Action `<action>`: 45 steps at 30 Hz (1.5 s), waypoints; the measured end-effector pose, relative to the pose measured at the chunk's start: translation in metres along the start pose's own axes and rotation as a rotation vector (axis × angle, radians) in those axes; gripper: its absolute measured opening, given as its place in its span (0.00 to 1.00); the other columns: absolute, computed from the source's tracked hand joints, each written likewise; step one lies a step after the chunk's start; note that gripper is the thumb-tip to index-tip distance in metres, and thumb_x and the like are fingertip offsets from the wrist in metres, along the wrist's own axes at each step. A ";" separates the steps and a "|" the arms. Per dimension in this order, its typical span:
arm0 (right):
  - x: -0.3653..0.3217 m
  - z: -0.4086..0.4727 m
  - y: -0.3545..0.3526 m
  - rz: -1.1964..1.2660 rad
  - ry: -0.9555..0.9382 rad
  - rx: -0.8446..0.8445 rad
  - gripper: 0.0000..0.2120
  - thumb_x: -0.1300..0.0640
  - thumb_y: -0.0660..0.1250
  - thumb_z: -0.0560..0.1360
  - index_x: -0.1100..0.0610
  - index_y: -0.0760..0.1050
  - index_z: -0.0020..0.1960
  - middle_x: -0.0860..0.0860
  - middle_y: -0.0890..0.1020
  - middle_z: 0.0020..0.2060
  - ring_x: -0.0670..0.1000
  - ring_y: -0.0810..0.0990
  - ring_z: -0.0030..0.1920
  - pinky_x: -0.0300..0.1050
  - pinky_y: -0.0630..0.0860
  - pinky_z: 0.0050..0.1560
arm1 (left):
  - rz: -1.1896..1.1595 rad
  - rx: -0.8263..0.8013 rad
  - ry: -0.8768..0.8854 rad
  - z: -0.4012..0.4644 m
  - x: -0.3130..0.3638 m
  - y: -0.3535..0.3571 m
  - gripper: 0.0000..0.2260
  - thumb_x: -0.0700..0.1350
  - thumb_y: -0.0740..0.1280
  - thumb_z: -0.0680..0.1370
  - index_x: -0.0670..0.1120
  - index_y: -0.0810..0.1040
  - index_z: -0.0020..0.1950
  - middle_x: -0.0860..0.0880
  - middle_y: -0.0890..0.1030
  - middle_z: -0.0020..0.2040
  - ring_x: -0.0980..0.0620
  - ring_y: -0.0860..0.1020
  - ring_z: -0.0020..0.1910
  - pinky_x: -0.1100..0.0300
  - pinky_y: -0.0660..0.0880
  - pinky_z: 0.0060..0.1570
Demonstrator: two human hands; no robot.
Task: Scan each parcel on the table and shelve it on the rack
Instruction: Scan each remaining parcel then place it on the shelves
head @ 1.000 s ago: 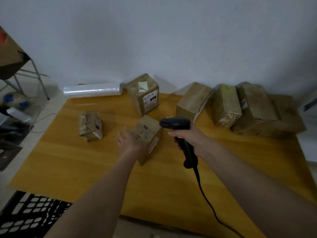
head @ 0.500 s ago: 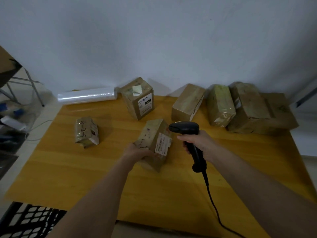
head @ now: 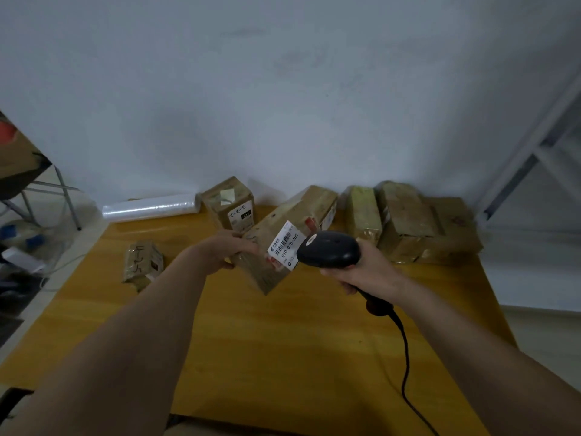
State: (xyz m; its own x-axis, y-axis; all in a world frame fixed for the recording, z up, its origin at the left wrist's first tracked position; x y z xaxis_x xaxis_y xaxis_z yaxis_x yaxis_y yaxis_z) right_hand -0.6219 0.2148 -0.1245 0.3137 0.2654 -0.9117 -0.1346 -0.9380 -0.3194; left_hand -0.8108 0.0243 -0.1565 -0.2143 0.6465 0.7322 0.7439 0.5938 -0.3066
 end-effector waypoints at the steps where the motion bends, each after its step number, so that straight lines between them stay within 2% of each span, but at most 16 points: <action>1: 0.000 -0.005 -0.003 -0.009 -0.012 0.004 0.13 0.62 0.74 0.72 0.53 0.77 0.55 0.49 0.79 0.27 0.45 0.78 0.27 0.38 0.76 0.31 | 0.015 0.011 0.010 -0.002 0.007 0.003 0.19 0.42 0.75 0.70 0.45 0.74 0.57 0.45 0.78 0.55 0.45 0.75 0.55 0.49 0.71 0.58; 6: -0.001 -0.028 -0.021 -0.032 -0.088 0.014 0.16 0.62 0.72 0.74 0.49 0.75 0.58 0.46 0.78 0.24 0.43 0.77 0.26 0.38 0.76 0.31 | 0.058 0.038 0.049 -0.012 0.030 0.017 0.14 0.40 0.74 0.71 0.43 0.77 0.55 0.44 0.79 0.53 0.46 0.77 0.51 0.55 0.74 0.45; 9: 0.000 -0.039 -0.030 -0.061 -0.105 0.011 0.16 0.62 0.72 0.74 0.50 0.75 0.59 0.45 0.78 0.23 0.42 0.77 0.27 0.40 0.77 0.33 | 0.070 0.049 0.064 -0.018 0.036 0.023 0.17 0.40 0.76 0.69 0.43 0.78 0.56 0.43 0.79 0.54 0.46 0.77 0.50 0.56 0.74 0.44; 13: 0.000 -0.050 -0.038 -0.069 -0.110 0.009 0.15 0.62 0.71 0.75 0.52 0.76 0.60 0.45 0.77 0.23 0.42 0.75 0.26 0.40 0.76 0.33 | 0.082 0.086 0.066 -0.023 0.040 0.026 0.22 0.41 0.77 0.68 0.41 0.77 0.60 0.41 0.79 0.56 0.44 0.77 0.55 0.56 0.75 0.45; 19: 0.004 -0.065 -0.050 -0.104 -0.108 0.015 0.16 0.62 0.71 0.75 0.54 0.76 0.61 0.43 0.77 0.22 0.41 0.74 0.25 0.40 0.75 0.32 | 0.079 0.114 0.086 -0.033 0.048 0.036 0.16 0.40 0.77 0.68 0.42 0.79 0.54 0.43 0.80 0.52 0.47 0.77 0.48 0.58 0.73 0.38; 22: 0.005 -0.072 -0.056 -0.096 -0.107 0.031 0.16 0.62 0.70 0.75 0.55 0.76 0.62 0.42 0.77 0.22 0.41 0.74 0.25 0.39 0.74 0.32 | 0.081 0.114 0.092 -0.037 0.051 0.043 0.19 0.40 0.77 0.68 0.41 0.79 0.57 0.42 0.79 0.53 0.47 0.77 0.49 0.58 0.73 0.38; 26: 0.005 -0.083 -0.059 -0.095 -0.134 0.001 0.18 0.62 0.70 0.76 0.52 0.74 0.63 0.38 0.78 0.23 0.39 0.74 0.25 0.35 0.73 0.31 | 0.070 0.133 0.094 -0.042 0.052 0.051 0.22 0.40 0.77 0.67 0.39 0.78 0.59 0.42 0.79 0.55 0.46 0.77 0.51 0.57 0.74 0.39; 31: 0.011 -0.096 -0.066 -0.072 -0.129 0.019 0.18 0.63 0.70 0.76 0.50 0.74 0.63 0.39 0.77 0.23 0.39 0.74 0.25 0.35 0.73 0.31 | 0.073 0.122 0.095 -0.048 0.056 0.063 0.22 0.40 0.77 0.68 0.40 0.78 0.60 0.42 0.78 0.56 0.46 0.76 0.51 0.57 0.74 0.41; 36: 0.019 -0.113 -0.077 -0.002 -0.109 0.065 0.15 0.63 0.71 0.75 0.44 0.75 0.53 0.42 0.78 0.24 0.39 0.75 0.26 0.36 0.75 0.32 | 0.049 0.071 0.100 -0.054 0.058 0.083 0.23 0.41 0.77 0.68 0.40 0.78 0.62 0.42 0.78 0.57 0.45 0.77 0.54 0.55 0.76 0.44; 40: 0.030 -0.130 -0.091 0.099 -0.092 0.119 0.10 0.62 0.71 0.74 0.50 0.78 0.51 0.46 0.77 0.25 0.44 0.75 0.27 0.39 0.76 0.33 | -0.012 0.061 0.096 -0.061 0.058 0.108 0.19 0.41 0.77 0.69 0.41 0.80 0.57 0.42 0.79 0.57 0.44 0.78 0.55 0.48 0.78 0.52; 42: 0.040 -0.139 -0.099 0.159 -0.077 0.162 0.06 0.61 0.72 0.74 0.53 0.79 0.49 0.47 0.79 0.26 0.46 0.77 0.27 0.41 0.76 0.34 | -0.078 0.048 0.082 -0.066 0.054 0.122 0.21 0.42 0.78 0.67 0.41 0.79 0.58 0.42 0.79 0.57 0.44 0.77 0.57 0.45 0.77 0.57; 45: 0.060 -0.156 -0.112 0.283 -0.048 0.226 0.04 0.57 0.74 0.72 0.55 0.80 0.46 0.50 0.81 0.29 0.47 0.79 0.29 0.39 0.77 0.34 | -0.198 -0.015 0.054 -0.073 0.046 0.155 0.29 0.46 0.79 0.61 0.43 0.77 0.60 0.43 0.78 0.60 0.44 0.77 0.59 0.46 0.77 0.56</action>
State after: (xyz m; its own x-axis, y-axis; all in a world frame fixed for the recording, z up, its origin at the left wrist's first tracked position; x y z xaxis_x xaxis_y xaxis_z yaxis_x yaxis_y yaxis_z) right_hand -0.4413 0.3010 -0.1035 0.1902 0.0176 -0.9816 -0.4155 -0.9044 -0.0968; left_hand -0.6590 0.1110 -0.1263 -0.3229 0.4910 0.8091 0.6999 0.6994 -0.1451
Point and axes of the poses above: each hand's wrist, its own z-axis towards the middle knuckle, its own y-axis out of the palm, x = y × z, the point moved 5 cm from there along z, towards the middle knuckle
